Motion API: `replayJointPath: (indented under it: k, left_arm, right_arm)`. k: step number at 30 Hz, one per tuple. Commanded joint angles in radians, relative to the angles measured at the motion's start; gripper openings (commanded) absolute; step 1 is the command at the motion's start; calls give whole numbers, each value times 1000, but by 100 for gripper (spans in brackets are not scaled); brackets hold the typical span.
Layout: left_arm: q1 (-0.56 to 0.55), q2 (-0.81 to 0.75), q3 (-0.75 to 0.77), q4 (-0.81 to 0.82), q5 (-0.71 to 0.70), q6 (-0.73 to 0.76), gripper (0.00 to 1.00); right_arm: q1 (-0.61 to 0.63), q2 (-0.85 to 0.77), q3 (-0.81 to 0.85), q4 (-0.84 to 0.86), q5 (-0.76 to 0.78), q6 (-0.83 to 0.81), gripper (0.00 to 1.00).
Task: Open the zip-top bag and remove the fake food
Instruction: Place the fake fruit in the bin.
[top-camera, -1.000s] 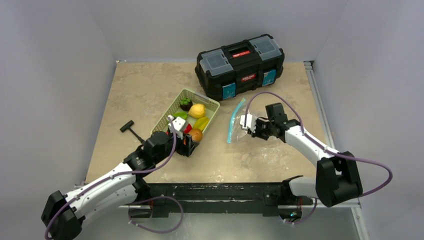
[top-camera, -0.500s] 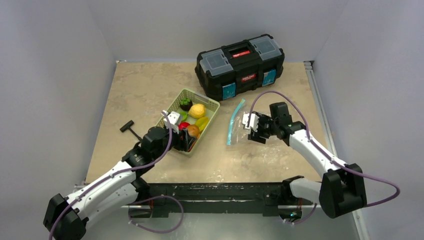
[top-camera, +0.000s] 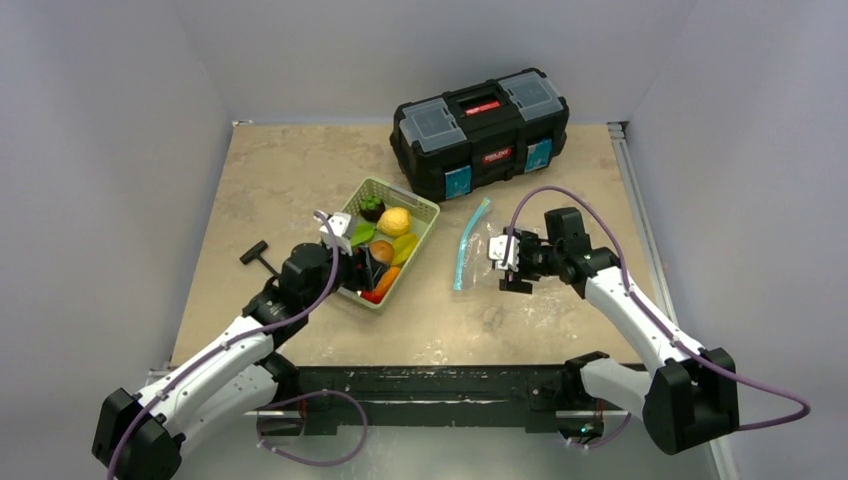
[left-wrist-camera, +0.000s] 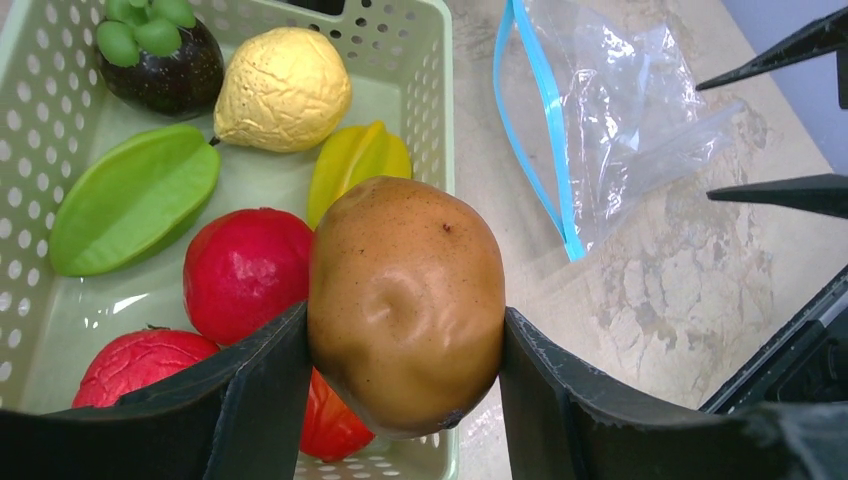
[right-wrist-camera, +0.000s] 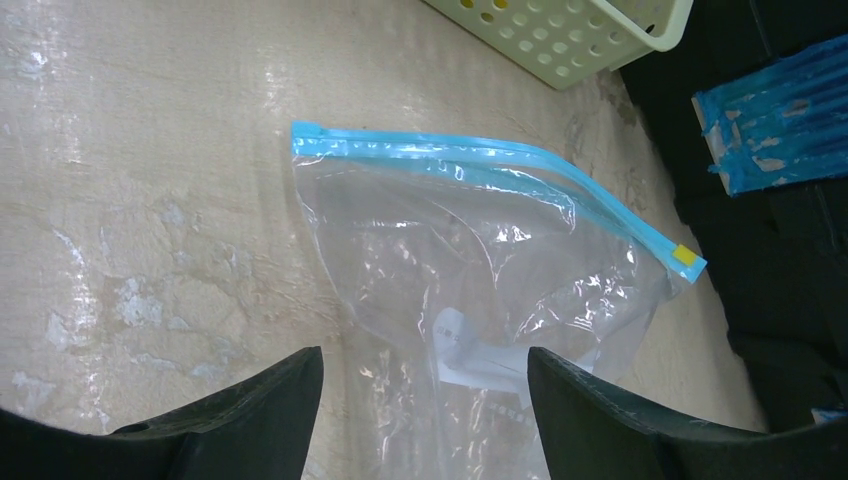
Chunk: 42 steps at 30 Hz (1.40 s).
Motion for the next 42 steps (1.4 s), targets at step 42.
replayJointPath:
  k: [42]
  left_arm:
    - [238, 513, 384, 29, 55, -44, 0]
  right_arm:
    - [-13, -6, 10, -40, -52, -38, 74]
